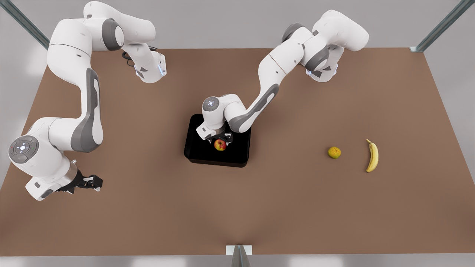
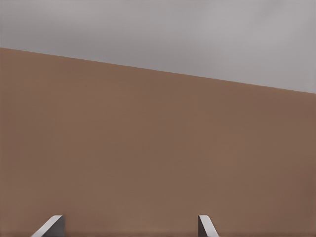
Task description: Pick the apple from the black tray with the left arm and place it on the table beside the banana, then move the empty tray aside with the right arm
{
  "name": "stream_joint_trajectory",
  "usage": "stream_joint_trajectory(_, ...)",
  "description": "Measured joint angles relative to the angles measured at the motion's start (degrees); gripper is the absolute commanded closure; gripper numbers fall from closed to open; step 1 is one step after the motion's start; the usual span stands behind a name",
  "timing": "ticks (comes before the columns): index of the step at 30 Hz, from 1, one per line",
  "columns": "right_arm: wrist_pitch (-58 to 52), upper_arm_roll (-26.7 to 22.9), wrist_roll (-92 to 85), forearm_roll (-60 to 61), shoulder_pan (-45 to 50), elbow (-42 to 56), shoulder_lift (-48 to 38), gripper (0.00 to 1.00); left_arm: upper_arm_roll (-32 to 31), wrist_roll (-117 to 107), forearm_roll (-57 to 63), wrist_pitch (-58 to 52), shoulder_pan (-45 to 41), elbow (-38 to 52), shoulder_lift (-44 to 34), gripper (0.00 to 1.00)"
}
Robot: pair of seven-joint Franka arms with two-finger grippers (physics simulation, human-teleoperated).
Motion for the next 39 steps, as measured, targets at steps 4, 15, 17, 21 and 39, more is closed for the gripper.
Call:
stream_joint_trajectory(4, 0.0, 0.0, -0.1, 0.0, 0.0, 0.0, 0.0, 0.00, 0.1, -3.8, 2.3, 2.7, 0.2, -3.1, 0.3, 0.00)
stream_joint_trajectory(15, 0.0, 0.0, -0.2, 0.0, 0.0, 0.0, 0.0, 0.00, 0.2, -11.4, 3.9, 6.6, -0.1, -5.0, 0.4, 0.29)
stream_joint_trajectory(17, 0.0, 0.0, -0.3, 0.0, 0.0, 0.0, 0.0, 0.00, 0.2, -12.3, 4.1, 6.0, 0.0, -6.1, -1.1, 0.28)
stream_joint_trajectory(21, 0.0, 0.0, -0.3, 0.0, 0.0, 0.0, 0.0, 0.00, -0.1, -12.4, 2.9, -1.0, 1.0, -6.0, -8.4, 0.27)
stream_joint_trajectory(39, -8.1, 16.4, 28.5, 4.3, 25.8, -37.9, -33.4, 0.00, 0.2, 32.8, -4.4, -11.7, 45.5, -14.1, -15.2, 0.00)
